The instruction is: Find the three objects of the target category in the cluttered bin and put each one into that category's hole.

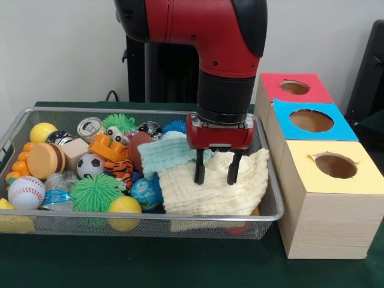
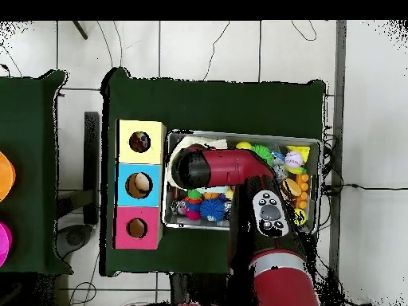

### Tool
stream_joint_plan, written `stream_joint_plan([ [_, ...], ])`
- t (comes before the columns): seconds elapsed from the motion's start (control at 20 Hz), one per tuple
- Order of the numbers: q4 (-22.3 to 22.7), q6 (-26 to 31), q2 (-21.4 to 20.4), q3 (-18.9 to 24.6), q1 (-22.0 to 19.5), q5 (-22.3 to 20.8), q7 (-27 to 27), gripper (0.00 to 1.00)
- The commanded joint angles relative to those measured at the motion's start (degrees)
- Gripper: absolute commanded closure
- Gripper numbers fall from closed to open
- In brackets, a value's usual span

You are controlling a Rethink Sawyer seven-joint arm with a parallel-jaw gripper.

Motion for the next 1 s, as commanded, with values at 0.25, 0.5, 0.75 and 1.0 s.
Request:
stream_joint_plan([
  [0.25,-0.2,-2.1,5.8,1.4,-0.7,-4.3,1.1,0.0],
  [0.5,-0.1,-2.8,6.5,1.3,-0.6,-4.3,1.2,0.0],
  [0.75,-0.3,-3.2,7.0,1.3,-0.7,-4.2,0.9,0.0],
  [1.0,-0.4,-3.8,7.1,1.3,-0.5,-4.6,0.4,0.0],
])
